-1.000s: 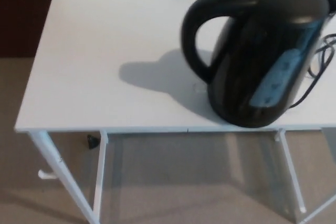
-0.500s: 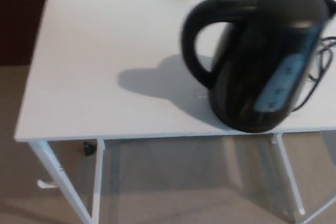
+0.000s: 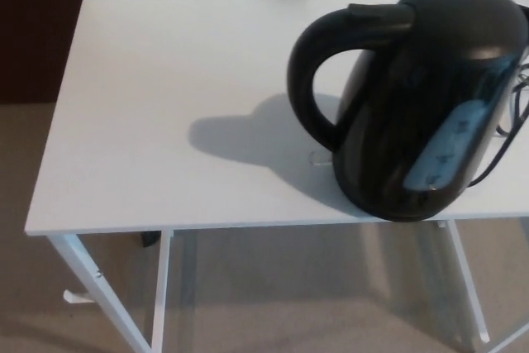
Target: The robot walk towards a table in front and uses its left hand to pick up the pot from the base and places it on the table
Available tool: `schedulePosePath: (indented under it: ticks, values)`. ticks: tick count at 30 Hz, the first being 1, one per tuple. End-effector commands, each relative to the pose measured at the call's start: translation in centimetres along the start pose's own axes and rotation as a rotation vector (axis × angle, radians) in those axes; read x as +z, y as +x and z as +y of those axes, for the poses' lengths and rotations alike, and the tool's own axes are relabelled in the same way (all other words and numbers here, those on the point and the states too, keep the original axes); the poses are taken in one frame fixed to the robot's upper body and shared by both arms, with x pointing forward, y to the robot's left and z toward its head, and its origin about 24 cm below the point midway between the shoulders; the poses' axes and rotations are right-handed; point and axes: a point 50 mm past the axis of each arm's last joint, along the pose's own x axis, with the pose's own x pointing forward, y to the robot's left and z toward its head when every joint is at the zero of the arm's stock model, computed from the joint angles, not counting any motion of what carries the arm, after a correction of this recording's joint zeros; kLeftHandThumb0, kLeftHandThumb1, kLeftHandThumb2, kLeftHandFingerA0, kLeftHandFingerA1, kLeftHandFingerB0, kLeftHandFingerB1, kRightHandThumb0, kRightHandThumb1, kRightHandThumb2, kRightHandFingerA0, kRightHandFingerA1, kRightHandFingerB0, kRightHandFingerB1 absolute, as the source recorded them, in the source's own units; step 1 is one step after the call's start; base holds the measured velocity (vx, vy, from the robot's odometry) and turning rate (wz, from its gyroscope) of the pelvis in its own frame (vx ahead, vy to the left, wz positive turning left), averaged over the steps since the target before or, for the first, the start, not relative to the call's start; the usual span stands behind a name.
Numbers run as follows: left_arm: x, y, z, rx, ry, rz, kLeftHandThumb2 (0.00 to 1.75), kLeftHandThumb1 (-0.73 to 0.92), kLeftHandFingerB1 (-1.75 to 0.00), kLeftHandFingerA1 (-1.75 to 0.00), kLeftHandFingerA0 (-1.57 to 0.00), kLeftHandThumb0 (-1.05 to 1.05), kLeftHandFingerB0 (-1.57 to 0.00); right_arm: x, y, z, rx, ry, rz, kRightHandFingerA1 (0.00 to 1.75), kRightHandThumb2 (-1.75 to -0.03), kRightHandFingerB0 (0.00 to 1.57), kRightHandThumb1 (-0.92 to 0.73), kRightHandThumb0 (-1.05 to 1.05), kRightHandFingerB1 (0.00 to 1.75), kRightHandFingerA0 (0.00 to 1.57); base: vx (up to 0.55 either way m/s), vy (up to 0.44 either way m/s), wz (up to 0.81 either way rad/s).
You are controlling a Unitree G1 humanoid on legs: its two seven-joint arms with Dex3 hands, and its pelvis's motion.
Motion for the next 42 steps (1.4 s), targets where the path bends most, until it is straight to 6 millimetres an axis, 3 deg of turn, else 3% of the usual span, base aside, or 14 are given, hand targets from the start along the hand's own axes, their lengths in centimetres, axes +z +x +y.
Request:
schedulePosePath:
  ticks: [1, 2, 3, 6, 10, 11, 12, 13, 14, 19, 31, 40, 41, 42]
  values:
    - [2.1, -0.2, 2.5, 0.196, -0.237, -0.134, 0.83, 0.39, -0.47, -0.53, -0.31, -0.02, -0.17, 0.2, 0.3, -0.4, -0.015, 0.010, 0.019, 0.48, -0.58, 0.46, -0.61, -0.18, 0.40, 0.68, 0.00, 0.000, 0.00]
    - [2.3, -0.2, 2.7, 0.206, -0.243, -0.145, 0.83, 0.39, -0.47, -0.53, -0.31, -0.02, -0.17, 0.2, 0.3, -0.4, -0.016, 0.011, 0.020, 0.48, -0.58, 0.46, -0.61, -0.18, 0.40, 0.68, 0.00, 0.000, 0.00]
    - [3.7, -0.2, 3.9, 0.269, -0.292, -0.212, 0.56, 0.48, -0.36, -0.42, -0.46, 0.15, -0.36, 0.2, 0.3, -0.4, -0.011, 0.014, 0.019, 0.48, -0.58, 0.46, -0.62, -0.18, 0.40, 0.67, 0.00, 0.000, 0.00]
    - [6.5, -0.4, 5.2, 0.326, -0.305, -0.332, 0.55, 0.51, -0.34, -0.41, -0.43, 0.15, -0.36, 0.3, 0.3, -0.3, -0.005, 0.008, 0.015, 0.48, -0.58, 0.46, -0.62, -0.22, 0.40, 0.68, 0.00, 0.000, 0.00]
    - [13.8, -1.6, 6.3, 0.377, -0.305, -0.584, 0.54, 0.49, -0.34, -0.41, -0.40, 0.15, -0.34, 0.5, 0.5, -0.4, -0.004, 0.002, 0.008, 0.49, -0.57, 0.46, -0.60, -0.20, 0.40, 0.69, 0.00, 0.000, 0.00]
    - [17.5, -2.4, 6.2, 0.377, -0.273, -0.692, 0.82, 0.35, -0.49, -0.54, -0.25, 0.09, -0.18, 0.7, 0.6, -0.3, -0.005, 0.006, 0.007, 0.49, -0.57, 0.47, -0.60, -0.21, 0.40, 0.69, 0.00, 0.000, 0.00]
    - [20.5, -3.2, 6.0, 0.381, -0.243, -0.780, 0.82, 0.35, -0.49, -0.54, -0.25, 0.09, -0.18, 0.9, 0.8, -0.2, -0.005, 0.009, 0.006, 0.49, -0.57, 0.47, -0.60, -0.21, 0.40, 0.69, 0.00, 0.000, 0.00]
    - [22.6, -3.9, 5.5, 0.372, -0.225, -0.842, 0.84, 0.38, -0.49, -0.53, -0.23, 0.06, -0.17, 1.1, 0.9, -0.2, -0.006, 0.011, 0.007, 0.48, -0.57, 0.47, -0.60, -0.20, 0.40, 0.68, 0.00, 0.000, 0.00]
    - [25.1, -4.5, 4.6, 0.331, -0.215, -0.904, 0.58, 0.60, -0.29, -0.34, -0.29, 0.01, -0.26, 1.2, 1.0, -0.2, -0.008, 0.015, 0.007, 0.48, -0.57, 0.47, -0.60, -0.20, 0.39, 0.67, 0.00, 0.000, 0.00]
    - [32.6, -6.3, -2.5, -0.024, -0.036, -1.077, 0.57, 0.59, -0.29, -0.33, -0.28, -0.05, -0.25, 1.8, 1.4, -0.3, -0.008, 0.003, -0.015, 0.49, -0.57, 0.47, -0.60, -0.21, 0.40, 0.69, 0.00, 0.000, 0.00]
    - [36.3, -5.3, -15.4, -0.426, 0.232, -1.000, 0.56, 0.52, -0.28, -0.34, -0.19, -0.08, -0.17, 1.7, 1.3, -0.2, -0.012, 0.004, -0.013, 0.50, -0.57, 0.49, -0.59, -0.20, 0.40, 0.72, 0.00, 0.000, 0.00]
    - [38.0, -3.1, -19.7, -0.416, 0.324, -0.895, 0.58, 0.41, -0.30, -0.34, -0.16, -0.36, -0.12, 1.7, 1.2, -0.1, -0.009, -0.001, -0.020, 0.51, -0.58, 0.50, -0.59, -0.22, 0.41, 0.73, 0.00, 0.000, 0.00]
    - [38.1, -3.1, -19.9, -0.416, 0.335, -0.885, 0.87, 0.36, -0.48, -0.48, 0.00, -0.23, 0.00, 1.7, 1.2, 0.0, -0.008, -0.001, -0.020, 0.51, -0.58, 0.50, -0.59, -0.21, 0.41, 0.74, 0.00, 0.000, 0.00]
    - [38.3, -3.1, -20.0, -0.418, 0.343, -0.881, 0.87, 0.36, -0.48, -0.48, 0.00, -0.23, 0.00, 1.7, 1.2, 0.0, -0.008, 0.000, -0.020, 0.51, -0.58, 0.50, -0.59, -0.21, 0.41, 0.74, 0.00, 0.000, 0.00]
